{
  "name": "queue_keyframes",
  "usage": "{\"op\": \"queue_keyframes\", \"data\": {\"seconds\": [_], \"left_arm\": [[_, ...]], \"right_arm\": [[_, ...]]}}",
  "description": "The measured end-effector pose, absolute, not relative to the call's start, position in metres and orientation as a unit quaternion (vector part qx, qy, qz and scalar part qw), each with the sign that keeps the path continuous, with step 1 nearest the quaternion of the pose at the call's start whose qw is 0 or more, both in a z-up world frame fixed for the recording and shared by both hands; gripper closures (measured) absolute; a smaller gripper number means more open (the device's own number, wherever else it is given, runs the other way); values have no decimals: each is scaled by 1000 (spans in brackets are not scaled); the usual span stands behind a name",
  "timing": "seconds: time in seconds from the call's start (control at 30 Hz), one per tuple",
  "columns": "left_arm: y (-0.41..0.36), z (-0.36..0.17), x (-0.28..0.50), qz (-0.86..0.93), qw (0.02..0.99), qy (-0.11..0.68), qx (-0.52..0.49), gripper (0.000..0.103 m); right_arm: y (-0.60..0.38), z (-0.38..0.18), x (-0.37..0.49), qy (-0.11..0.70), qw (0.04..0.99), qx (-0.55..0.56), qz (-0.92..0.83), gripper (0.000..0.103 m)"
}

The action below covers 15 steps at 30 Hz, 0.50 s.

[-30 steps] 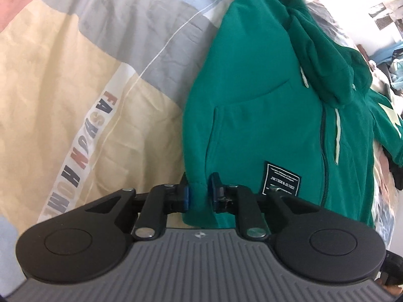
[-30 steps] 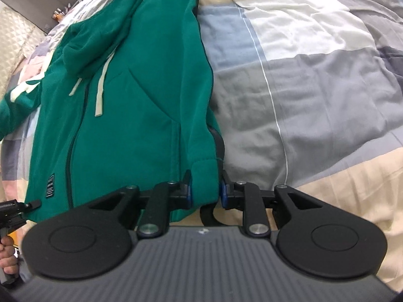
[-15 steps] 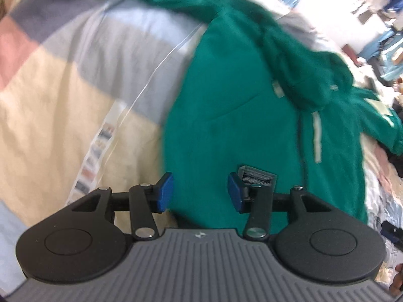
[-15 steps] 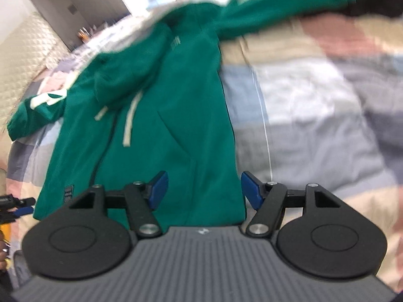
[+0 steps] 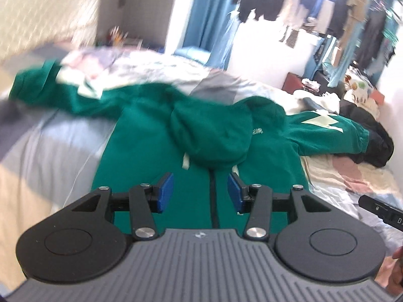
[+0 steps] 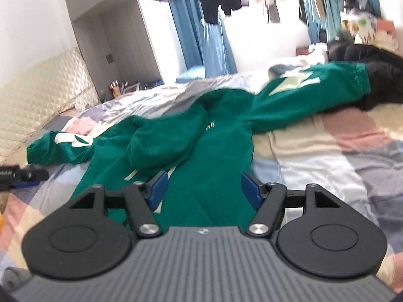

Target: Fold large clothes

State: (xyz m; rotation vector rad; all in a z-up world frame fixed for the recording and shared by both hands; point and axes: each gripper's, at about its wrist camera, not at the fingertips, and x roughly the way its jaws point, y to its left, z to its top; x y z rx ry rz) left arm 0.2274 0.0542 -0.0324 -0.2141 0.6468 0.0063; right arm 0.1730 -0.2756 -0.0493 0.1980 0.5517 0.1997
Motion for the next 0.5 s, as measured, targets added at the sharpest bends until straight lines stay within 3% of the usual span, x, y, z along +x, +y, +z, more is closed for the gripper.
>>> {"op": "queue_keyframes", "data": {"seconds": [0.27, 0.5], "left_arm": [[-8, -41, 255, -33, 960, 272, -53, 50], [-20, -80, 290, -50, 960, 267, -66, 50]], "right_arm": [[-278, -68, 175, 233, 966, 77, 81, 36], [-283, -86, 188, 232, 967, 83, 62, 36]]}}
